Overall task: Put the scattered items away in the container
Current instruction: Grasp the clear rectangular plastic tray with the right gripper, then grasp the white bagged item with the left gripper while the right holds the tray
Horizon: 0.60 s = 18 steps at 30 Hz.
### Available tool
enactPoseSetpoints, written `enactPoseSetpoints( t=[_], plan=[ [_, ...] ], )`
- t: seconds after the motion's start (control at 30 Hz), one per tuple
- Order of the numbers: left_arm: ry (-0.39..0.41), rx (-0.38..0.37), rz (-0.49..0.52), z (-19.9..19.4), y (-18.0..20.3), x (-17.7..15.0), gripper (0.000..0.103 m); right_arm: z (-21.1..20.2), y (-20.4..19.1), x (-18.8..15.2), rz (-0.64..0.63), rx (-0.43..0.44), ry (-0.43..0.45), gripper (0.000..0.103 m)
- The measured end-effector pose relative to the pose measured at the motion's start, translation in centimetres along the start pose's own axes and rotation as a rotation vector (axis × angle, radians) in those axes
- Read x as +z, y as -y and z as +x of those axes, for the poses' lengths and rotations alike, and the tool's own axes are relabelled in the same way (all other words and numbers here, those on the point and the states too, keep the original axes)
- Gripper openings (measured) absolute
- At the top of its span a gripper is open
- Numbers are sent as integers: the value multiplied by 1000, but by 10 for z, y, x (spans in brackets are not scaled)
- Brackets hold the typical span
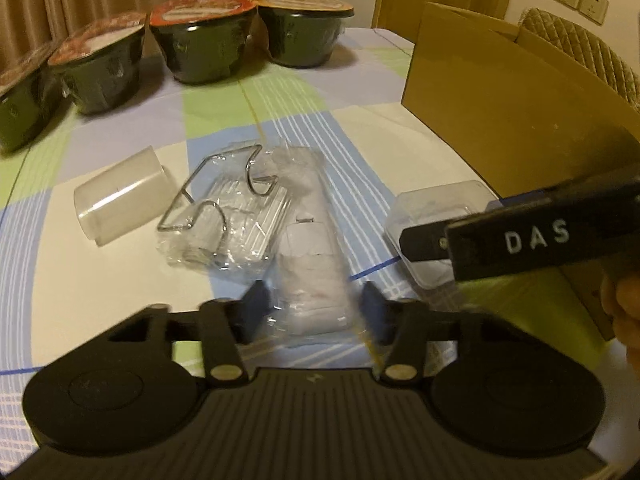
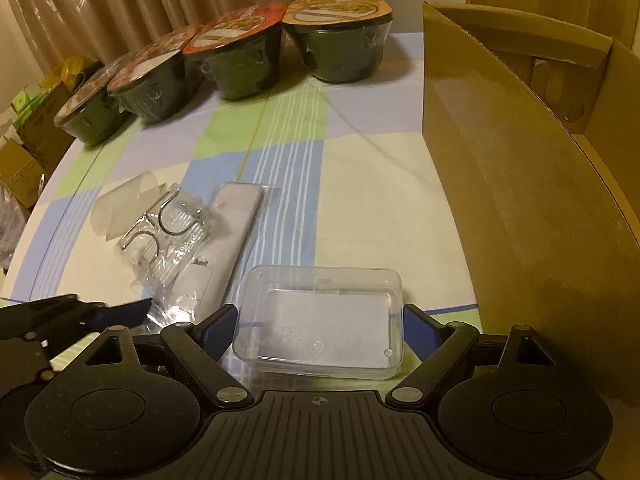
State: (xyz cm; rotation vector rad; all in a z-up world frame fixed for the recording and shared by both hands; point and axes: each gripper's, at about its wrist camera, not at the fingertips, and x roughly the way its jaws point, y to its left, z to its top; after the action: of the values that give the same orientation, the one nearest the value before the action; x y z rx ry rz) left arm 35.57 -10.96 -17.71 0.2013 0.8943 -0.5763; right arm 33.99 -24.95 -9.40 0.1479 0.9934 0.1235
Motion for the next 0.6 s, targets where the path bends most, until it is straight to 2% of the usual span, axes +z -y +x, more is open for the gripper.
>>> enactPoseSetpoints(
  t=[0.1, 0.23, 0.33, 0.5, 0.53, 0.57, 0.6],
  plan=[
    [-11, -3, -2, -7, -1, -6, 38, -3, -1, -3, -6, 6, -10, 89],
    [-64, -16, 4, -30, -4, -33, 37, -10, -8, -16, -35, 20, -35, 89],
    [-104, -17, 13, -53, -5, -56, 37, -21, -18, -35, -68, 41, -61, 89],
    [-157, -12, -28, -85, -7, -85, 37, -45, -33, -78, -143, 74, -104, 89],
    [-162, -5, -30, -89, -7, -89, 41, -50, -35, -87, -160, 73, -108, 89],
    [-161, 9, -32, -92, -6, -91, 57, -55, -37, -95, -174, 71, -112, 89],
    [-156, 28, -32, -94, -5, -92, 65, -60, -38, -103, -184, 68, -115, 89]
  ],
)
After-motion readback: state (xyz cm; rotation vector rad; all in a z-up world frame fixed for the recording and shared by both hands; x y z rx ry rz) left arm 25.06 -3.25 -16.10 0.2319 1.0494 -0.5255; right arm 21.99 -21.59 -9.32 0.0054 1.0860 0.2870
